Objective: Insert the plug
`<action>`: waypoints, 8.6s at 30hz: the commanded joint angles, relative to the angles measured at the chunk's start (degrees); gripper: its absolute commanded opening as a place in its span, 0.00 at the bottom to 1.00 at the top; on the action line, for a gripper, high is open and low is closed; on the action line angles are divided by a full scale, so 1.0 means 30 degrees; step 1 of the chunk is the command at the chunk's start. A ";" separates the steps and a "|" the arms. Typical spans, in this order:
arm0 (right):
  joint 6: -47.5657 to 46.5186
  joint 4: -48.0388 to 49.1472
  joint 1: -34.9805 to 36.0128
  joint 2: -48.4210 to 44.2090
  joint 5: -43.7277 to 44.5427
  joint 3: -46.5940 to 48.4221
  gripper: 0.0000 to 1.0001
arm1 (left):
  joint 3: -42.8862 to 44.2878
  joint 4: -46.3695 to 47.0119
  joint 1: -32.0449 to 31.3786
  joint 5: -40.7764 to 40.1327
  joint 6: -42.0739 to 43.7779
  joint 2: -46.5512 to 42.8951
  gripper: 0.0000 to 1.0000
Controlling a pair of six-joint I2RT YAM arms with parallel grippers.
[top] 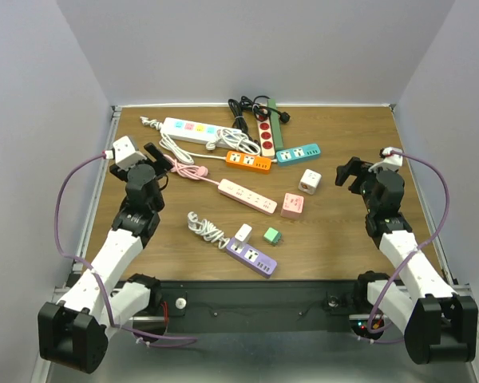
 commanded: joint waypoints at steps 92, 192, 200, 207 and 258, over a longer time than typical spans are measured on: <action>-0.3099 -0.8066 1.5116 1.1323 0.0121 0.7559 0.00 | -0.3726 -0.2531 -0.6786 0.3953 -0.7814 0.2902 0.00; -0.1163 -0.3759 0.9022 0.4903 -2.3332 0.9643 0.85 | -0.1697 0.9572 -0.6493 2.7682 -0.2535 0.1561 0.00; -0.1367 -0.4140 0.9578 0.4902 -2.3655 0.8967 0.75 | -0.1903 0.9630 -0.6493 2.7447 -0.2593 0.1676 0.00; -0.2011 -0.4140 1.0398 0.5166 -2.2983 0.9436 0.59 | -0.2137 0.9923 -0.6493 2.7623 -0.2740 0.1794 0.00; 0.0653 -0.3935 1.1337 0.7069 -1.0911 0.6037 0.00 | -0.1639 -0.6747 -0.6375 0.9897 -0.4205 0.3874 0.57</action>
